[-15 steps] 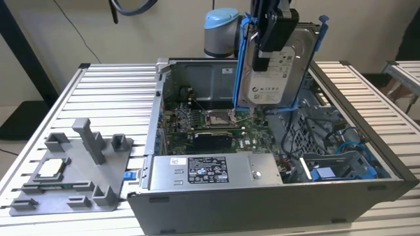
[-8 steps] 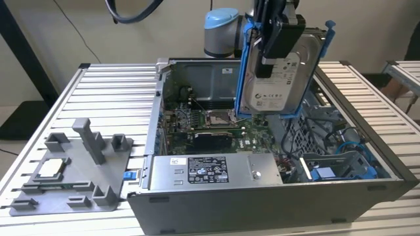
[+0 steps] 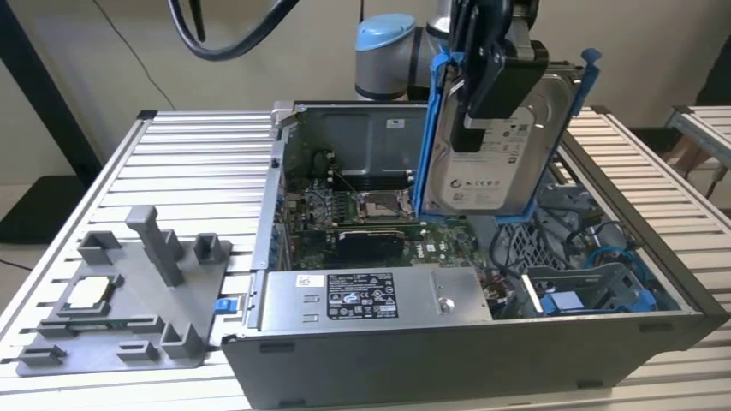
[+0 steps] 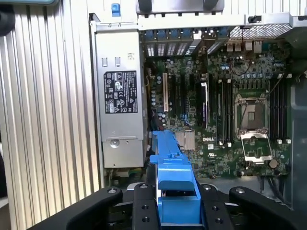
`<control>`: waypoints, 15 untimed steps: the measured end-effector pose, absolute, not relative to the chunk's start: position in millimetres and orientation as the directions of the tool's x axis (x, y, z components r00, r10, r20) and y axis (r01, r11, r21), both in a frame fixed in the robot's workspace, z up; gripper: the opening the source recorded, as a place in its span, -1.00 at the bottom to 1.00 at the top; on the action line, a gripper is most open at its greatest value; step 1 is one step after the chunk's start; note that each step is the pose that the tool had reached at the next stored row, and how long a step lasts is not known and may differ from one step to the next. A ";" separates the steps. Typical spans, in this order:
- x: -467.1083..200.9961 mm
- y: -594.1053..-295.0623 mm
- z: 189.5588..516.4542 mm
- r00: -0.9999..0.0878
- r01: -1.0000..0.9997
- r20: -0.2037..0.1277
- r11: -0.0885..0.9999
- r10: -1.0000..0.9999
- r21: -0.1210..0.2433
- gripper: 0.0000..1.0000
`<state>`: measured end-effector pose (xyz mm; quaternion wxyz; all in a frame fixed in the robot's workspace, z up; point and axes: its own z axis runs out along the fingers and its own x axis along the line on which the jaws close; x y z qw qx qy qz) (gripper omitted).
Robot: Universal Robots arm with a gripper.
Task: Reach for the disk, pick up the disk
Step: 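Pick up the disk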
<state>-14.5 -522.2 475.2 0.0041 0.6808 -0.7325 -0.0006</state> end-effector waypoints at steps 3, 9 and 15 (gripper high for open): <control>-14.1 -529.5 474.9 -0.075 -0.997 0.005 0.075 -0.997 0.007 -1.00; -10.5 -542.2 474.3 -0.076 -0.997 0.005 0.076 -0.997 0.007 -1.00; -1.0 -552.5 473.5 -0.076 -0.997 0.005 0.076 -0.997 0.007 -1.00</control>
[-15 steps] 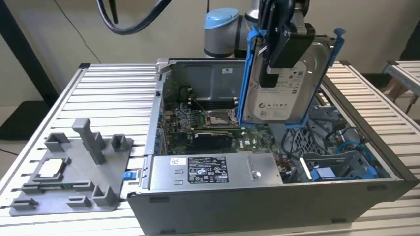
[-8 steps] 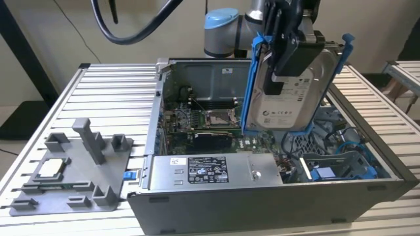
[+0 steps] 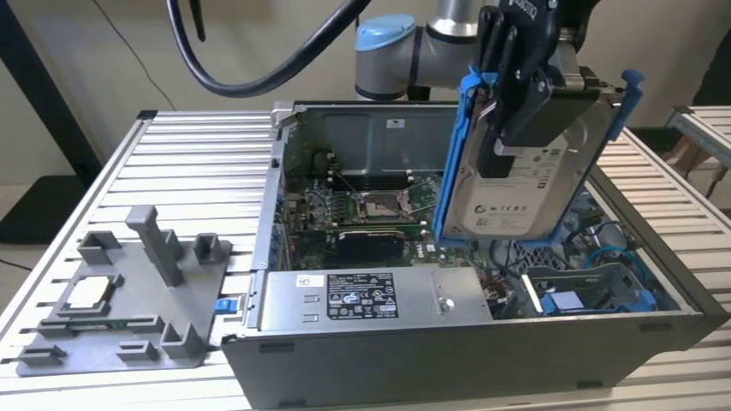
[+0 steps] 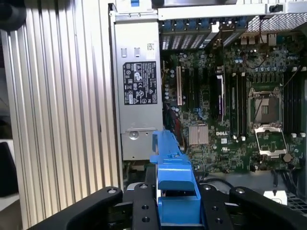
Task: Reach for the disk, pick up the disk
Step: 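Pick up the disk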
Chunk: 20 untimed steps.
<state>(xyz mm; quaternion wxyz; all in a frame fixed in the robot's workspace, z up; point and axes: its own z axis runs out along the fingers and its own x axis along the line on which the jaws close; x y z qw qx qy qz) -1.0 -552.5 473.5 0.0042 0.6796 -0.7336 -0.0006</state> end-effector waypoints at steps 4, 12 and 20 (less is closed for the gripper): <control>7.0 -558.6 473.0 -0.076 -0.997 0.005 0.076 -0.997 0.007 -1.00; 34.5 -569.9 471.1 -0.076 -0.997 0.005 0.076 -0.997 0.007 -1.00; 59.8 -574.4 469.0 -0.076 -0.997 0.005 0.076 -0.997 0.007 -1.00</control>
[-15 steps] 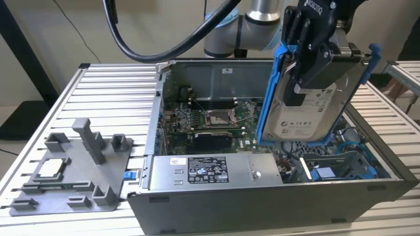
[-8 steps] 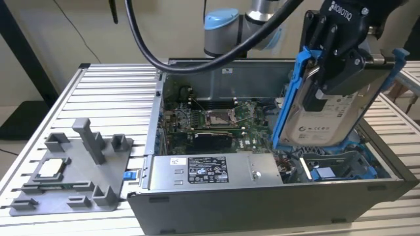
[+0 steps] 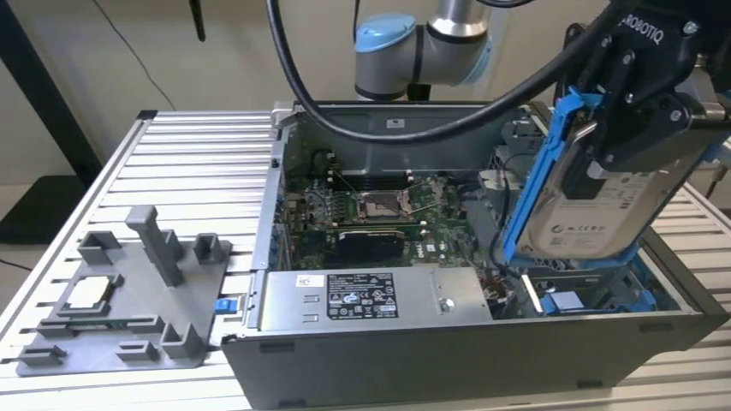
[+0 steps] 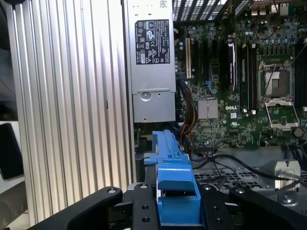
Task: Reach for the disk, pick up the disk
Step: 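Pick up the disk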
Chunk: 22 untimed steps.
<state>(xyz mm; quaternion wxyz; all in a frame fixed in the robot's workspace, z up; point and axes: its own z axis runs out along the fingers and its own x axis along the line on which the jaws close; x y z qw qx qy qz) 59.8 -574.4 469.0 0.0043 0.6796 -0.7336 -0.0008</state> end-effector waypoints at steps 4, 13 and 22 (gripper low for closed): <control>71.6 -576.3 468.1 -0.076 -0.997 0.005 0.076 -0.997 0.007 -1.00; 92.5 -578.7 464.6 -0.076 -0.997 0.005 0.076 -0.997 0.007 -1.00; 105.7 -578.7 460.0 -0.071 -0.997 0.005 0.071 -0.997 0.007 -1.00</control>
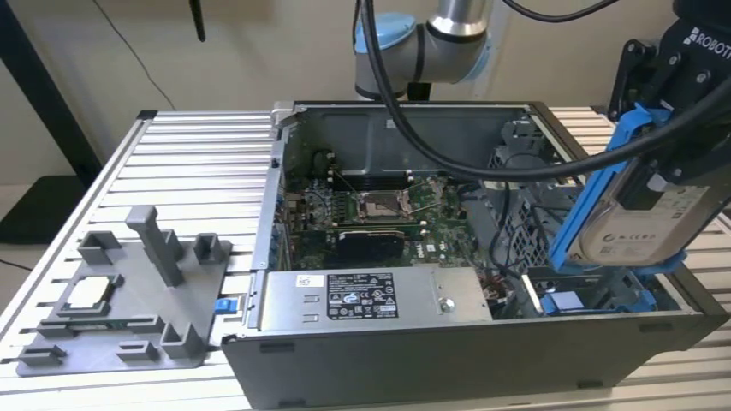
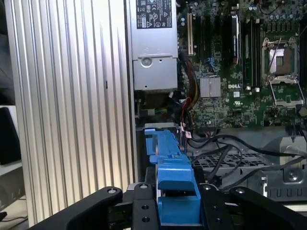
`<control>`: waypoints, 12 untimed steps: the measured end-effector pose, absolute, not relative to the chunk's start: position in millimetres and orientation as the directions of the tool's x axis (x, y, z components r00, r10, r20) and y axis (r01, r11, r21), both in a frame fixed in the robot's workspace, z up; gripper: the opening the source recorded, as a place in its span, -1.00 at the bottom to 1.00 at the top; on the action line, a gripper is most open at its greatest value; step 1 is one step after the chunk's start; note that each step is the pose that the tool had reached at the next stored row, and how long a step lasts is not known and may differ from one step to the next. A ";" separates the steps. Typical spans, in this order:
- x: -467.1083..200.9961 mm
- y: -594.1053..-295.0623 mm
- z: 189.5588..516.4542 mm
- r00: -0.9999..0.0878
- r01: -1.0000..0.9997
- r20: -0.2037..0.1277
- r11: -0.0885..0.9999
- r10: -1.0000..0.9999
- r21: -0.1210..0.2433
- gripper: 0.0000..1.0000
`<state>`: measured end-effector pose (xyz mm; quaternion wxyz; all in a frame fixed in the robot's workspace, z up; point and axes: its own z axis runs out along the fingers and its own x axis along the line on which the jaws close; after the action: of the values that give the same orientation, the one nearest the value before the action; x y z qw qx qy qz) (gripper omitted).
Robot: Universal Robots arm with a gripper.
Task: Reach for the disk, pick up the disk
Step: 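Pick up the disk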
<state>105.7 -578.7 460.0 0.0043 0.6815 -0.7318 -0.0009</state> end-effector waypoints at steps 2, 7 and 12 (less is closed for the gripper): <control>107.4 -578.7 459.8 -0.065 -0.998 0.005 0.065 -0.998 0.008 -1.00; 107.7 -578.8 459.7 -0.044 -0.999 0.005 0.044 -0.999 0.008 -1.00; 107.7 -578.7 459.7 -0.038 -0.999 0.005 0.038 -0.999 0.008 -1.00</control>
<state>107.7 -578.7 459.7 0.0045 0.6934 -0.7205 -0.0009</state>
